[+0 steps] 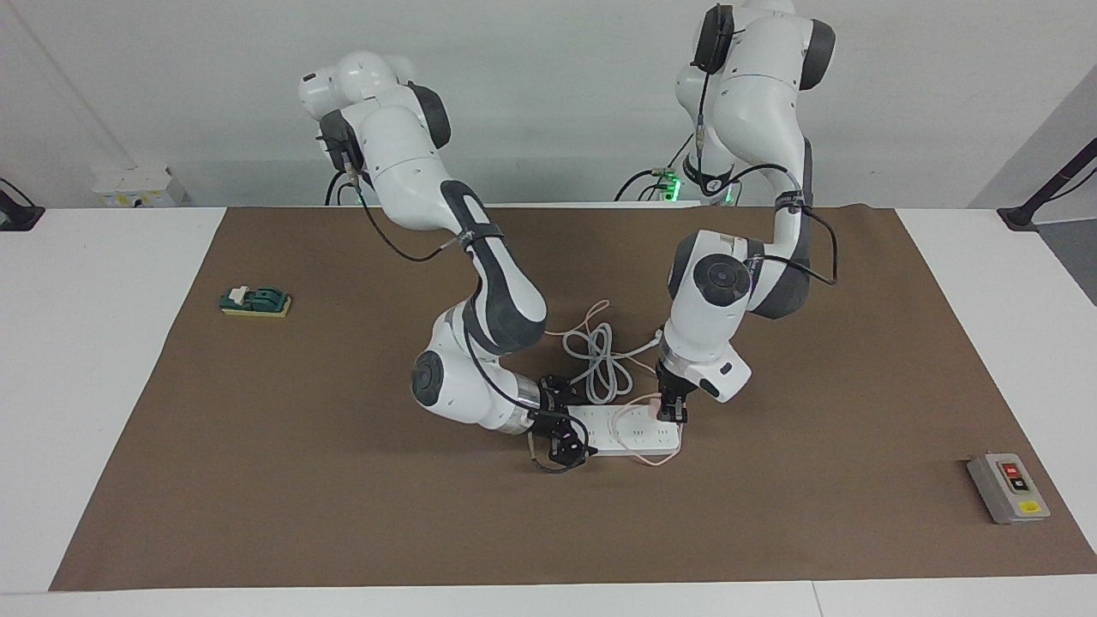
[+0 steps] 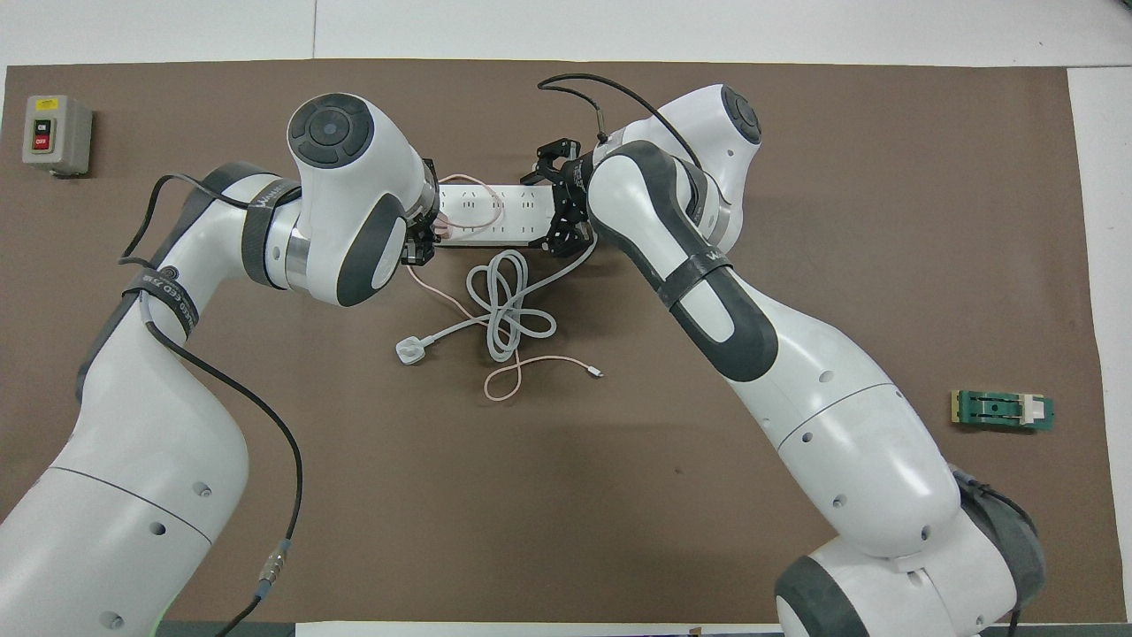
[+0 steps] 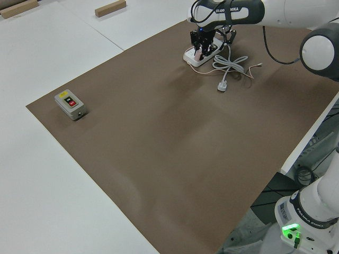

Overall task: Unplug charger and place it aside
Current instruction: 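Grasp the pink charger with the left gripper while the right gripper holds the strip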

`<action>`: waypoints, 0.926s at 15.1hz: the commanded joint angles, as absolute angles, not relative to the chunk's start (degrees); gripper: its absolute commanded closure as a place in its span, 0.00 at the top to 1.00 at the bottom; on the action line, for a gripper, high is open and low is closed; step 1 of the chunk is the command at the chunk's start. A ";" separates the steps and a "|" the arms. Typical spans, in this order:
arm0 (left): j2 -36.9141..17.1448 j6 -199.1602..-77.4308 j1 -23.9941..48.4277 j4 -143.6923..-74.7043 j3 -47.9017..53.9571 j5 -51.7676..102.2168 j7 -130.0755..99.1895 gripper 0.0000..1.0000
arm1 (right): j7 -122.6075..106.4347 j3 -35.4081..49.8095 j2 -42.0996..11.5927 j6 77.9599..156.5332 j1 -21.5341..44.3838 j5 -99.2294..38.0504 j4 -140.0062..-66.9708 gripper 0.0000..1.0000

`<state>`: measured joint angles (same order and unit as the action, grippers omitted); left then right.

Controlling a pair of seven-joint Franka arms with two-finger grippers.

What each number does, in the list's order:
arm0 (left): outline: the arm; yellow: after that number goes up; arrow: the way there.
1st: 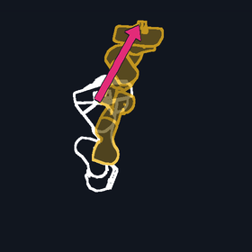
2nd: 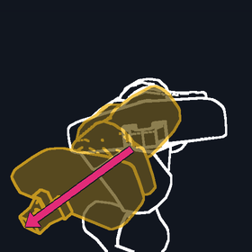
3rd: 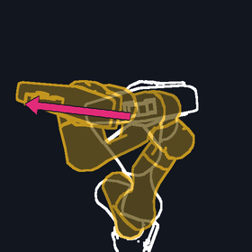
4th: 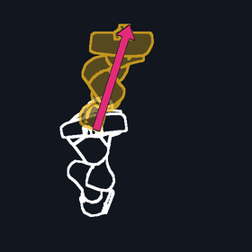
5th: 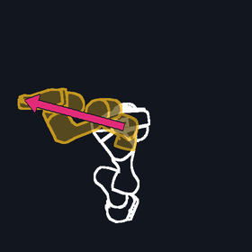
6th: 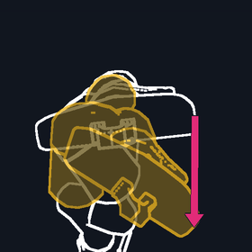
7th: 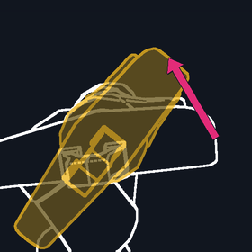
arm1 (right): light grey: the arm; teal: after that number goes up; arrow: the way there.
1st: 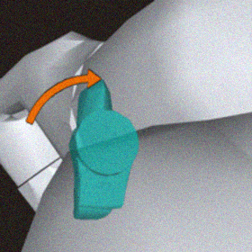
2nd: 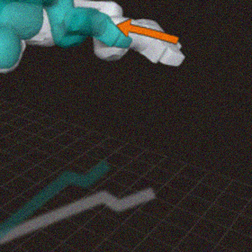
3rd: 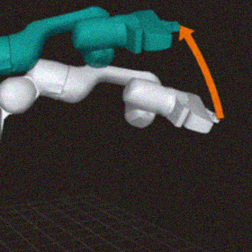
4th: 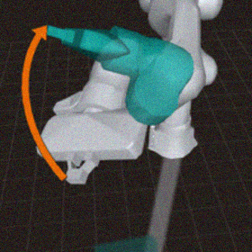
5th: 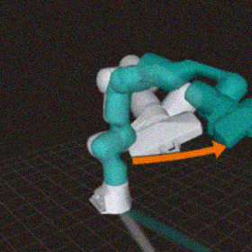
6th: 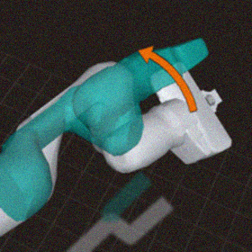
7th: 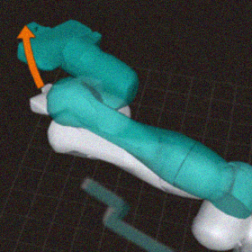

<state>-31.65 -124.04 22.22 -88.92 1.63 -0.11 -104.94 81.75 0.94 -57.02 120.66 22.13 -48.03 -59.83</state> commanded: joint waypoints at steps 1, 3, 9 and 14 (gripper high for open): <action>-29.88 -121.03 22.59 -89.21 0.79 -1.76 -105.12 0.00 | 80.42 0.97 -57.92 121.64 22.24 -47.37 -59.32 1.00; -29.88 -120.76 22.59 -89.12 0.79 -1.76 -105.03 0.00 | 80.42 0.97 -57.92 121.73 22.41 -47.37 -59.33 0.86; -29.71 -116.38 21.36 -86.49 0.70 -2.02 -103.63 0.00 | 80.24 0.97 -57.74 123.40 22.67 -47.64 -60.38 0.34; -26.99 -108.73 17.94 -83.06 1.05 -1.23 -97.83 0.00 | 80.24 0.97 -57.74 123.49 22.68 -47.46 -60.47 0.35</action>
